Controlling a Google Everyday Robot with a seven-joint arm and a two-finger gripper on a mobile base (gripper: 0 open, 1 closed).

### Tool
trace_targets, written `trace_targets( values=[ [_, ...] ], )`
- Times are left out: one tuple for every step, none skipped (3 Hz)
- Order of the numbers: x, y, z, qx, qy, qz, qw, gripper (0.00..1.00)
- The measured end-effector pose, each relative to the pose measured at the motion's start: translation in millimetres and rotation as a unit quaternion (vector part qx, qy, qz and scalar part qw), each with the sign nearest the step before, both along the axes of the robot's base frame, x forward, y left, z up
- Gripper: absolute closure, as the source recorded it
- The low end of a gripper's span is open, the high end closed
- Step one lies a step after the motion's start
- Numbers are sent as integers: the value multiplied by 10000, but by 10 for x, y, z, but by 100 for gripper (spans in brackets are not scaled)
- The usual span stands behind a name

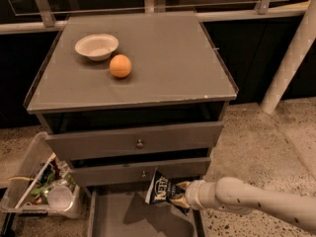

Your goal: Place blue chip bag into bottom drawer

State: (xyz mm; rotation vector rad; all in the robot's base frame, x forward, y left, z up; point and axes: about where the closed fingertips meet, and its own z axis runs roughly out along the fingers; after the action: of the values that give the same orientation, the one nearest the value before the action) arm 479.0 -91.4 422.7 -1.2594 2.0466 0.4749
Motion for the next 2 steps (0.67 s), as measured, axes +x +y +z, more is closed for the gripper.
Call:
trace_targets(
  values=[
    [53,-27,-417,-136,-255,29,9996,100],
    [110,-102,-754,-166,-404,14,9990,100]
  ],
)
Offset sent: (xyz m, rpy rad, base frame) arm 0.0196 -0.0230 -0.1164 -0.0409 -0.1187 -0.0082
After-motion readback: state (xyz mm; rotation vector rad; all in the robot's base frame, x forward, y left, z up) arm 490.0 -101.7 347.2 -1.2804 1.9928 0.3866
